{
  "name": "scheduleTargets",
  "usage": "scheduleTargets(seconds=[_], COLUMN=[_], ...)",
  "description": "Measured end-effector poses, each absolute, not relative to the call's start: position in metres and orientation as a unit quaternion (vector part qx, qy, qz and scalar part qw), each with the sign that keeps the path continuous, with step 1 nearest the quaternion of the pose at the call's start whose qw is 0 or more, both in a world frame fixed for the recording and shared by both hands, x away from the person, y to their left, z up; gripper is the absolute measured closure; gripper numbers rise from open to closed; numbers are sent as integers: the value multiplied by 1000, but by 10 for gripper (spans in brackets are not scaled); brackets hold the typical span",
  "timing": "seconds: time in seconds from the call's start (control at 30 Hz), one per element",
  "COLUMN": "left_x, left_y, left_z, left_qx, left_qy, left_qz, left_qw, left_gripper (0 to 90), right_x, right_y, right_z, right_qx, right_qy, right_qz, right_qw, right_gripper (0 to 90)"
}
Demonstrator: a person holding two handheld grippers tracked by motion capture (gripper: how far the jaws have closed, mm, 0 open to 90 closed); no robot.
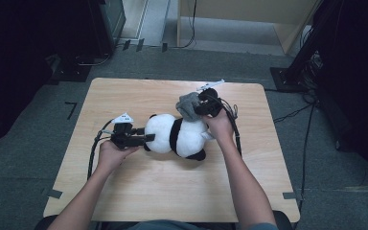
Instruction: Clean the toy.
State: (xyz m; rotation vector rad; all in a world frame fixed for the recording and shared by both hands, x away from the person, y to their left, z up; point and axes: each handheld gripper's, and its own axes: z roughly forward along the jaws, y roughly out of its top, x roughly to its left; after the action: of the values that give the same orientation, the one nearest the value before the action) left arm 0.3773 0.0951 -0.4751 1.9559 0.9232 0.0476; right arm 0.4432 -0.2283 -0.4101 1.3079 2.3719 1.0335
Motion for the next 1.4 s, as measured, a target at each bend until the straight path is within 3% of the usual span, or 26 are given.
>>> scheduleTargets(seconds=[0.43, 0.7, 1.03, 1.4], left_x=[377, 376, 376, 377], left_y=[96, 96, 95, 95], left_z=[-476, -475, -476, -475], left_qx=[798, 797, 795, 794], left_qy=[376, 377, 377, 378], left_qz=[22, 24, 26, 27], left_qw=[470, 470, 475, 475], left_gripper=[470, 472, 472, 476], right_x=[435, 429, 428, 432], right_y=[-274, -280, -232, -149], right_z=[-413, -383, -346, -337], right_qx=[479, 470, 417, 364], right_qy=[800, 790, 803, 822], right_qz=[327, 350, 385, 412], right_qw=[150, 179, 181, 149], right_gripper=[767, 770, 772, 772])
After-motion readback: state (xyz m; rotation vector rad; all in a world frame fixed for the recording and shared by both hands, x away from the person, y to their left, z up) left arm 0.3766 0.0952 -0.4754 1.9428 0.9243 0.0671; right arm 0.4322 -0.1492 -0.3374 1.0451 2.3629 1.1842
